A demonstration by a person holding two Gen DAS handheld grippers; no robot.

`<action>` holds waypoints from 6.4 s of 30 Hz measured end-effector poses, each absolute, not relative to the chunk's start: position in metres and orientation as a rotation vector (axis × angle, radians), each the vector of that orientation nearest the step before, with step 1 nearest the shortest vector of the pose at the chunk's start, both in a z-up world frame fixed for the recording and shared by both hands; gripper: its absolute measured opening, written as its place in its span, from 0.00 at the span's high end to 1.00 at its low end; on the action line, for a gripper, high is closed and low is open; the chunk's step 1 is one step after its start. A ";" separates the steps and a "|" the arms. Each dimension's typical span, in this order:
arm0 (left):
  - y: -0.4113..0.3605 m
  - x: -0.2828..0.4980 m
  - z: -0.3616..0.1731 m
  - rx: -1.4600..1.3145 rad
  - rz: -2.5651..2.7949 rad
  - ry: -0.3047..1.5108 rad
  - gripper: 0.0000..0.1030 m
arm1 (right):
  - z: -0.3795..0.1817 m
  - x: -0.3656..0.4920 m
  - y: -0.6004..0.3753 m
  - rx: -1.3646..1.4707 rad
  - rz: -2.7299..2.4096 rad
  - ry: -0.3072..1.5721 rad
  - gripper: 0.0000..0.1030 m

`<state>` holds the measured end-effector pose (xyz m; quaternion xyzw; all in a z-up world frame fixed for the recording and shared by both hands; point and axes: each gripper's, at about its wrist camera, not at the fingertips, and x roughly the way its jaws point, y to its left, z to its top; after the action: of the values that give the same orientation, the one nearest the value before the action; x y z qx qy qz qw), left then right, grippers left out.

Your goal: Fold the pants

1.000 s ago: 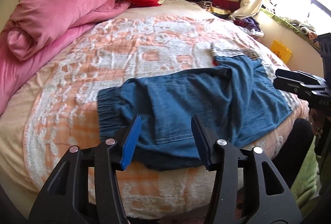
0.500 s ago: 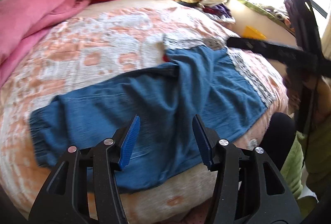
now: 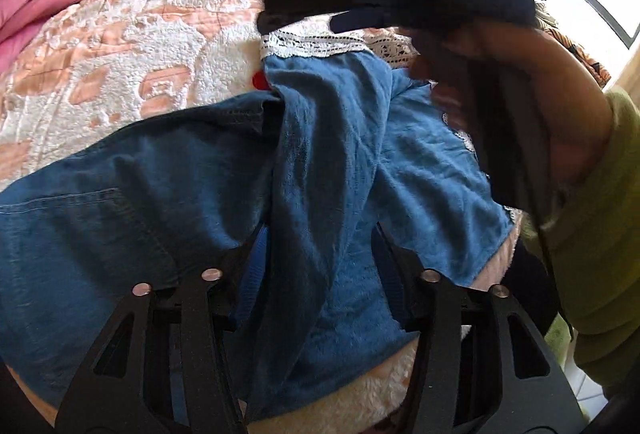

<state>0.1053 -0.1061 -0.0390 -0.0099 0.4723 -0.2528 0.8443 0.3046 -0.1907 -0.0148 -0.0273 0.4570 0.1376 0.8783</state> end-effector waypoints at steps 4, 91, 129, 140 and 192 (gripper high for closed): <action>-0.111 0.103 -0.047 -0.016 -0.560 1.007 0.85 | -0.035 0.337 -0.182 -0.046 0.193 1.010 0.26; 0.027 0.073 -0.030 0.093 -0.085 0.927 0.44 | -0.034 0.084 -0.333 0.083 0.195 0.929 0.56; -0.085 0.236 -0.039 -0.001 -0.381 0.993 0.37 | -0.018 0.187 -0.423 0.271 0.173 0.854 0.37; -0.108 0.231 -0.046 0.019 -0.477 0.993 0.98 | -0.051 0.226 -0.429 0.317 0.250 0.926 0.37; -0.009 0.140 -0.050 0.049 -0.079 0.910 0.27 | -0.065 0.172 -0.343 -0.089 0.106 0.947 0.15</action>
<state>0.1400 -0.0094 -0.0495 0.0238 0.4391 -0.0379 0.8973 0.1722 -0.3428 -0.0649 -0.0431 0.4556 0.0510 0.8877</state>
